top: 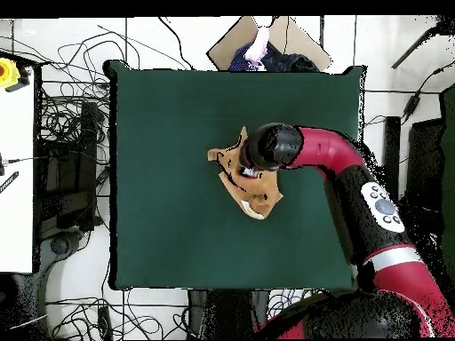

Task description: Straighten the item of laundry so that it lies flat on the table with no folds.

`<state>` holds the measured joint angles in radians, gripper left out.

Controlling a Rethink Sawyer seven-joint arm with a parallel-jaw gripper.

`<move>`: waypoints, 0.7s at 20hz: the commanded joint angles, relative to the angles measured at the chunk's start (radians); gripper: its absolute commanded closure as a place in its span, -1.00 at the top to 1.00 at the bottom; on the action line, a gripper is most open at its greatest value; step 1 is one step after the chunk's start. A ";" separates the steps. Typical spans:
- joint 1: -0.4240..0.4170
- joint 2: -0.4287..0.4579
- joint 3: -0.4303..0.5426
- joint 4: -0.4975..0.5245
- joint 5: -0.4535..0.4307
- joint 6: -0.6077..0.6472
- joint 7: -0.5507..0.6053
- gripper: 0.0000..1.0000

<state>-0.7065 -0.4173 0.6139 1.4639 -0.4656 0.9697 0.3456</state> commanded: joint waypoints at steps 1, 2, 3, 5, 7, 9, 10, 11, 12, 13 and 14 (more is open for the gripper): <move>-0.007 0.034 0.044 0.241 0.030 -0.070 0.097 1.00; -0.007 0.030 0.042 0.257 0.012 -0.129 0.115 1.00; -0.006 0.032 0.038 0.258 0.007 -0.148 0.122 1.00; -0.009 0.026 0.027 0.272 -0.004 -0.219 0.158 1.00; -0.009 0.002 0.018 0.277 -0.008 -0.268 0.184 1.00; -0.011 -0.027 0.005 0.288 0.001 -0.286 0.200 1.00; -0.014 -0.036 -0.002 0.290 0.006 -0.290 0.202 1.00; -0.014 -0.037 -0.005 0.289 0.009 -0.288 0.195 1.00; -0.016 -0.036 -0.006 0.289 0.010 -0.283 0.181 1.00; -0.018 -0.034 -0.008 0.289 0.012 -0.280 0.171 1.00; -0.021 -0.032 -0.013 0.291 0.012 -0.279 0.164 1.00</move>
<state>-0.7107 -0.4287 0.6136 1.7124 -0.4677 0.7037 0.3456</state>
